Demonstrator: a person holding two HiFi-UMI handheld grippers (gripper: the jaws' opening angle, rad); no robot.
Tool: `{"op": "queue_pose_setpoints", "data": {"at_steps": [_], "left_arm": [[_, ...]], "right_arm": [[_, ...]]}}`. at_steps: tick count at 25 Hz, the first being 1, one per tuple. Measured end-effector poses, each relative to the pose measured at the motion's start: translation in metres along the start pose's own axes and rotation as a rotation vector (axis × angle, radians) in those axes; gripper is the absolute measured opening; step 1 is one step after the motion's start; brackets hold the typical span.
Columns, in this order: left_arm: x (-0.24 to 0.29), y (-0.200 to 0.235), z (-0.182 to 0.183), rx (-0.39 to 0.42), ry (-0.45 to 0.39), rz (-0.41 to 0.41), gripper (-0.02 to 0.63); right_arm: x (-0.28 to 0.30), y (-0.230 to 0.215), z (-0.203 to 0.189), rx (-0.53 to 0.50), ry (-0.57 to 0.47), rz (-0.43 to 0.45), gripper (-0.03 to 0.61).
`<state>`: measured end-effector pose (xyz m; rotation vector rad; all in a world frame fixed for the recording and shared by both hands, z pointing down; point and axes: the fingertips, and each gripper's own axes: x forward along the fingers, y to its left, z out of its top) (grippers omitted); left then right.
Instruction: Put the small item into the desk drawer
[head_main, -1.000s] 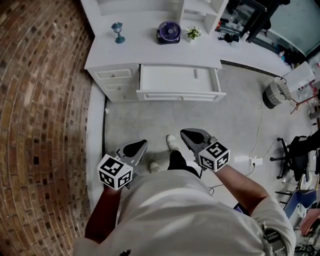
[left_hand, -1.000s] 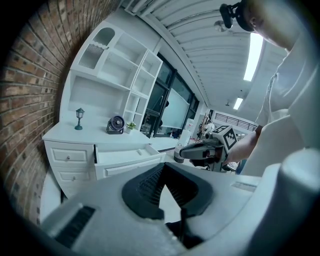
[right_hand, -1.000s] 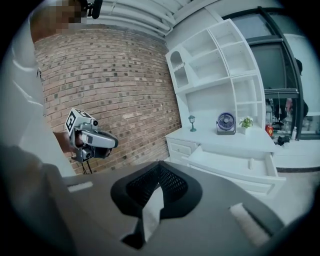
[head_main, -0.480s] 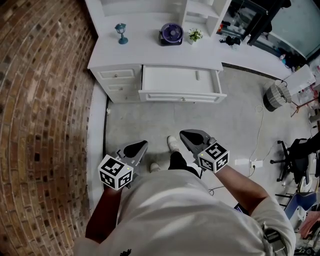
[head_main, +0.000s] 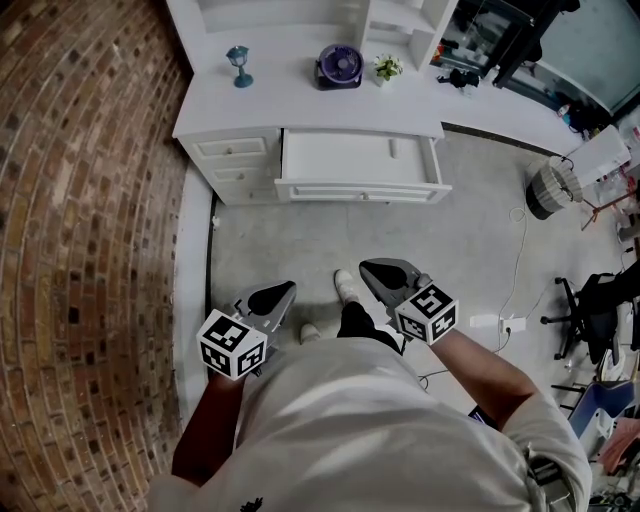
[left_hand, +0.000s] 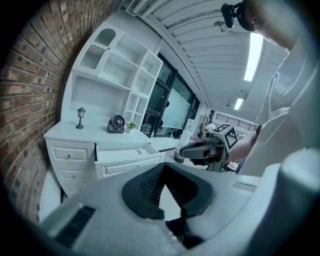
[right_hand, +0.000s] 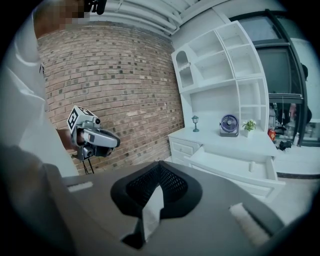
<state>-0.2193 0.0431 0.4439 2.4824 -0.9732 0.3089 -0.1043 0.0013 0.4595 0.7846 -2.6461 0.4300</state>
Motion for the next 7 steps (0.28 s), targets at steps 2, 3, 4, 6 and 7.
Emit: {"op": "queue_pose_setpoints", "data": {"at_steps": [2, 3, 4, 6, 7], "left_arm": [[0.0013, -0.0018, -0.0012, -0.004, 0.005, -0.001, 0.005], [0.0020, -0.0029, -0.0018, -0.006, 0.008, -0.002, 0.005], [0.0027, -0.0035, -0.0018, -0.007, 0.009, -0.003, 0.005], [0.0044, -0.0030, -0.0004, -0.005, 0.010, -0.001, 0.005], [0.0052, -0.0024, 0.0007, -0.003, 0.010, 0.000, 0.005]], "right_arm": [[-0.0020, -0.0011, -0.0016, 0.005, 0.003, -0.001, 0.012], [-0.0032, -0.0016, -0.0022, 0.006, 0.005, -0.001, 0.012], [-0.0040, -0.0024, -0.0021, 0.005, 0.006, -0.001, 0.012], [-0.0041, -0.0047, 0.0002, 0.001, 0.004, 0.000, 0.012], [-0.0038, -0.0060, 0.0016, -0.002, 0.002, 0.001, 0.012]]}}
